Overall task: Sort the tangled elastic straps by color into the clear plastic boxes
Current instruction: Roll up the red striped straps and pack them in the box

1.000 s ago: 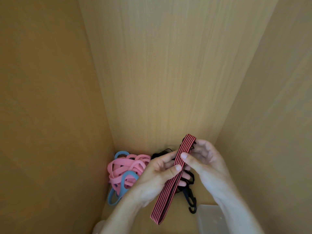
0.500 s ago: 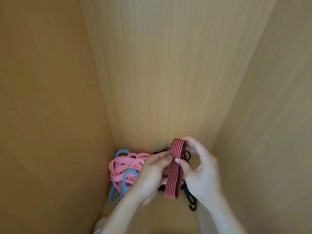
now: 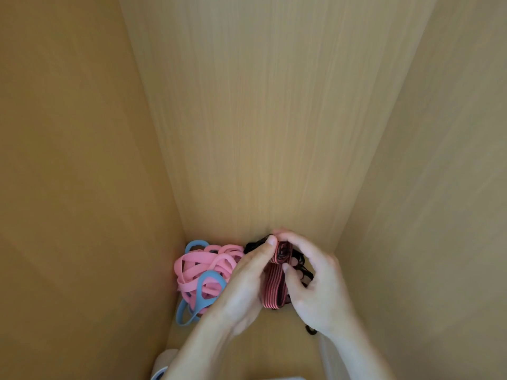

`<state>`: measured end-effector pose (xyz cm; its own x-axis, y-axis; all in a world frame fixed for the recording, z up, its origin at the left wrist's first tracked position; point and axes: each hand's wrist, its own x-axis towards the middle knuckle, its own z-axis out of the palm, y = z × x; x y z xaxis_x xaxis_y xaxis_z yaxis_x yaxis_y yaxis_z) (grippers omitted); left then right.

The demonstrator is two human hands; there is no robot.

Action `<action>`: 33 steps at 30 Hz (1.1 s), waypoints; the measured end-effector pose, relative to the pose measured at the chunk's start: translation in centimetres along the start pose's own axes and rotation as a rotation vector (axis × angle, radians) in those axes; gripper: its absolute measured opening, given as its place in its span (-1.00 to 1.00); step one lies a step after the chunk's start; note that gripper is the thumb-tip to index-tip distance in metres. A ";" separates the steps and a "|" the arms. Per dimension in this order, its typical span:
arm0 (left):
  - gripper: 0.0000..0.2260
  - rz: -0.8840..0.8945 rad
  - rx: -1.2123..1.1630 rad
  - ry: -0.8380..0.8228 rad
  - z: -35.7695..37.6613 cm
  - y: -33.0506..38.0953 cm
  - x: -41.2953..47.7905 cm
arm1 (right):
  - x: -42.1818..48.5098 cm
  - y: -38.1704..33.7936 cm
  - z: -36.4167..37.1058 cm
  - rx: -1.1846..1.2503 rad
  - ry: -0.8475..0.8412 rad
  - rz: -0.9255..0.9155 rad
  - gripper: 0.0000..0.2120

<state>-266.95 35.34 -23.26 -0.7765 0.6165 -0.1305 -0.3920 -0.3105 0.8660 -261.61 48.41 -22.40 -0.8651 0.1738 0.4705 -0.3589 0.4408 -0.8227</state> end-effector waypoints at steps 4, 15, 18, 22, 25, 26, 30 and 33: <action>-0.59 0.010 -0.075 -0.068 0.1 0.6 -0.1 | -0.2 0.3 0.0 0.280 0.022 0.104 -0.75; -0.53 0.043 -0.038 -0.058 -0.2 0.4 0.1 | 1.0 0.8 -0.9 0.429 0.047 0.512 -0.62; -0.53 0.062 -0.015 -0.022 -0.3 0.2 0.2 | 1.3 0.8 -0.9 0.418 0.100 0.482 -0.70; -0.59 0.077 0.041 -0.018 -0.3 0.0 0.2 | 1.4 0.8 -0.9 0.303 0.137 0.428 -0.68; -0.61 0.090 0.084 -0.011 -0.5 0.1 0.2 | 1.3 0.9 -0.6 0.259 0.158 0.382 -0.63; -0.62 0.092 0.096 -0.011 -0.6 0.1 0.3 | 1.2 0.9 -0.5 0.241 0.162 0.359 -0.60; -0.62 0.098 0.143 0.008 -1.0 0.1 0.2 | 0.7 1.0 0.0 0.165 0.152 0.292 -0.50; -0.60 0.122 0.193 0.044 -1.1 -0.1 0.0 | 0.2 1.2 0.3 0.150 0.139 0.273 -0.47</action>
<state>-267.48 34.59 -23.92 -0.8350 0.5491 -0.0361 -0.1952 -0.2342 0.9524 -262.32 48.74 -23.35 -0.8841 0.3903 0.2569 -0.1772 0.2288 -0.9572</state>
